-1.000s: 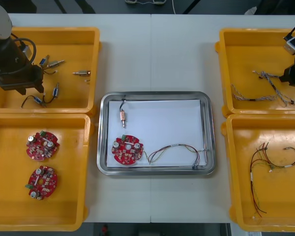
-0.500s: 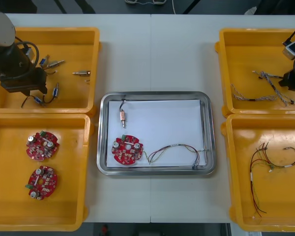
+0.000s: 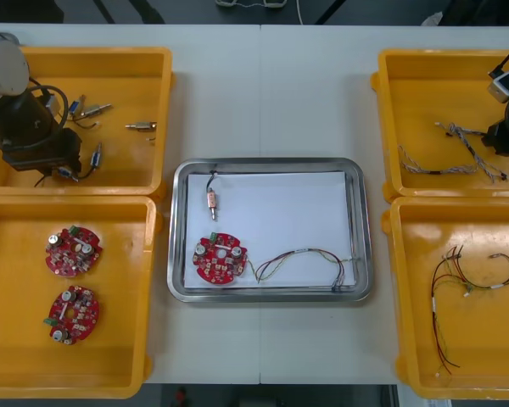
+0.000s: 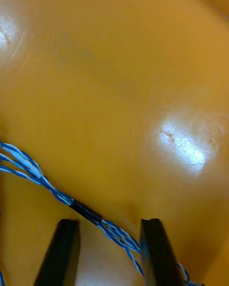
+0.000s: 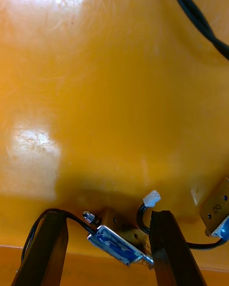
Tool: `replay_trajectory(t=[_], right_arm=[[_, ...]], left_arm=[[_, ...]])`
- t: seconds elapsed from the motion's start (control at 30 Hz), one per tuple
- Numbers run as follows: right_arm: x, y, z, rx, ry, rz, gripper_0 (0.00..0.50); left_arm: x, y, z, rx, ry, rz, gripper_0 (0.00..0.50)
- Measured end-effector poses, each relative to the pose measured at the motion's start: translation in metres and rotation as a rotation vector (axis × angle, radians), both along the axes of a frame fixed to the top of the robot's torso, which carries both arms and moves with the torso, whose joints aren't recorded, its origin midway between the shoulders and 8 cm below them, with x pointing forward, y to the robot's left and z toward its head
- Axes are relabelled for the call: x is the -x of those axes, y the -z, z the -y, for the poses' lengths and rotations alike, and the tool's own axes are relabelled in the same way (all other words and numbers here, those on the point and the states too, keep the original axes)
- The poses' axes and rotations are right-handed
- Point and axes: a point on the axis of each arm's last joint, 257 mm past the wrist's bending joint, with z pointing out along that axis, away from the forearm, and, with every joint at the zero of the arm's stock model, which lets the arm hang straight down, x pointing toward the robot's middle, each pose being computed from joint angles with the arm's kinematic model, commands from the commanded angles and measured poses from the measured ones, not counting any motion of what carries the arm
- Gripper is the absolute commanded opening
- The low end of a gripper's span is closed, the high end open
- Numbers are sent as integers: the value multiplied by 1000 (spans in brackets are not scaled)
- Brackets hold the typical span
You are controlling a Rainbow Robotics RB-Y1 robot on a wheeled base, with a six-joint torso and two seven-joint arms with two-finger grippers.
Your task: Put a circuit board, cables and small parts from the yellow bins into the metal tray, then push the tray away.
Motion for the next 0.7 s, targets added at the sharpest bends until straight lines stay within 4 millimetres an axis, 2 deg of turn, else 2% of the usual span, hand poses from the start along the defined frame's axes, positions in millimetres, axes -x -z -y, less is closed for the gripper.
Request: replay_trajectory(t=[0.03,0.07,0.1,0.13,0.17,0.2,0.23,0.27,0.3,0.53,0.7], right_arm=[[0,1,0,0,0,-1,105],[0,1,0,0,0,-1,39],[1,2,0,0,0,-2,0],[1,3,0,0,0,-3,0],[1,3,0,0,0,-4,0],[1,3,0,0,1,-4,0],[1,4,0,0,1,-4,0],[1,4,0,0,1,-4,0],[1,4,0,0,1,-4,0],[-1,0,-2,4,-7,3,0],[1,-7,-14,7,-61,-23,0]], left_arm=[[0,1,0,0,-1,2,500],[0,2,-1,1,-2,4,481],[0,3,-1,1,-2,6,433],[0,5,-2,2,-3,7,400],[-1,5,-2,2,-3,9,278],[-1,6,-2,3,-3,11,181],[-1,6,-2,3,-3,12,119],[-1,6,-2,4,-3,12,21],[-1,6,-2,4,-3,12,4],[-3,5,0,11,-2,17,2],[-3,5,1,16,-1,18,2]])
